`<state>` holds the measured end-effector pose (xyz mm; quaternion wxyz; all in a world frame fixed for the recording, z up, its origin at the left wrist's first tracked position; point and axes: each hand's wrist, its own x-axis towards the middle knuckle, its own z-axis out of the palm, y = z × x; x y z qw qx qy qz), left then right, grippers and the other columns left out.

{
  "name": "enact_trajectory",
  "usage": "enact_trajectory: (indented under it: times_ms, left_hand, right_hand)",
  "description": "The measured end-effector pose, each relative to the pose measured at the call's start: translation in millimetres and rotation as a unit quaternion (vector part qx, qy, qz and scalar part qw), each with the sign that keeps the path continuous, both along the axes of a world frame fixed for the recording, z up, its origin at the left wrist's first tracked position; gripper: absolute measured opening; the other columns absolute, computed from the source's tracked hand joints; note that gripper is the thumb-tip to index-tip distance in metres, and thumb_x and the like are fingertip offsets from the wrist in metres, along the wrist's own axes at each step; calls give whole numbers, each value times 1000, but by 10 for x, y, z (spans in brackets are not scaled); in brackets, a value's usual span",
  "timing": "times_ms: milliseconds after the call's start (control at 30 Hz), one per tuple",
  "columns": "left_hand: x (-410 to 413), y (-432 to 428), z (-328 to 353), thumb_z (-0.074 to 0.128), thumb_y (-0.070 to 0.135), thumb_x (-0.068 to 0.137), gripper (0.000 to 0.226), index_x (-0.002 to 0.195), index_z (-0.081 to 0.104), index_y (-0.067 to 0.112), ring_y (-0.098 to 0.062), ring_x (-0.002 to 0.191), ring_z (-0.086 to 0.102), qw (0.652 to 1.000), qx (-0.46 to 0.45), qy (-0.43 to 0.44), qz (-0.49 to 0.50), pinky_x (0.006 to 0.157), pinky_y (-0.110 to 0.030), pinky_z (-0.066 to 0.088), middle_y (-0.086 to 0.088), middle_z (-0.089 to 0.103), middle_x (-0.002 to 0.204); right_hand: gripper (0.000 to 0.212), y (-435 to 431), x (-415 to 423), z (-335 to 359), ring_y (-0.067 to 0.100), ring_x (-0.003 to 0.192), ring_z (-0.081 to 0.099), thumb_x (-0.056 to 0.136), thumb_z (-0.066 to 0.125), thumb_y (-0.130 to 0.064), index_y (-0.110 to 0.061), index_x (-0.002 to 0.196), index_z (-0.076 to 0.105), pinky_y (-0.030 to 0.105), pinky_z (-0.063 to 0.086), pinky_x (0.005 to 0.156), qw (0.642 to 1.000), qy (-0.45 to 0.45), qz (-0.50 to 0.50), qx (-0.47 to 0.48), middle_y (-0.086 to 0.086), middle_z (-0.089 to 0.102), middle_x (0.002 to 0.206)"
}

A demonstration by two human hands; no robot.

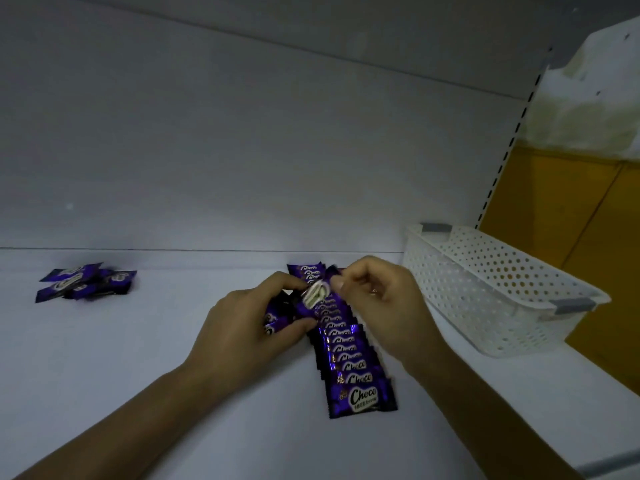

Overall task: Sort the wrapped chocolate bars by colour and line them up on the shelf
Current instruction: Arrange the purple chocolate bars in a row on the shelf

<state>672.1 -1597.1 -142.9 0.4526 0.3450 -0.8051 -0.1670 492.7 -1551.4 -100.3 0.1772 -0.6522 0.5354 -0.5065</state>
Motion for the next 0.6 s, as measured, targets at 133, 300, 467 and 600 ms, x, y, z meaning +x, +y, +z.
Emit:
enact_trajectory:
  times_ms: [133, 300, 467, 600]
  left_hand:
    - [-14, 10, -11, 61, 48, 77, 20, 95, 56, 41, -13, 62, 66, 999, 36, 26, -24, 66, -40, 55, 15, 69, 77]
    - [-27, 35, -1, 57, 41, 81, 8, 87, 59, 35, -22, 65, 67, 997, 59, 38, -45, 67, -43, 54, 11, 71, 74]
    - [41, 22, 38, 53, 37, 84, 10, 92, 58, 33, -11, 60, 62, 994, -110, -24, 16, 56, -33, 53, 15, 67, 72]
    - [117, -52, 85, 52, 23, 90, 23, 88, 74, 14, -24, 54, 62, 918, -370, -133, 57, 44, -29, 47, -1, 68, 71]
  right_hand:
    - [13, 37, -115, 55, 7, 61, 65, 86, 65, -14, -15, 74, 62, 15, 51, 58, 996, -75, 36, 39, -4, 69, 65]
    - [7, 70, -108, -14, 9, 61, 67, 84, 67, -14, -16, 91, 66, 11, 46, 55, 991, -90, 68, 72, -2, 71, 71]
    - [45, 82, -68, -11, 18, 74, 71, 71, 58, -56, -21, 96, 70, 25, 55, 72, 974, -109, 113, 163, 5, 75, 86]
    - [12, 65, -63, -44, 16, 78, 71, 84, 66, -28, -22, 94, 70, 21, 54, 71, 959, -128, 111, 226, 2, 75, 89]
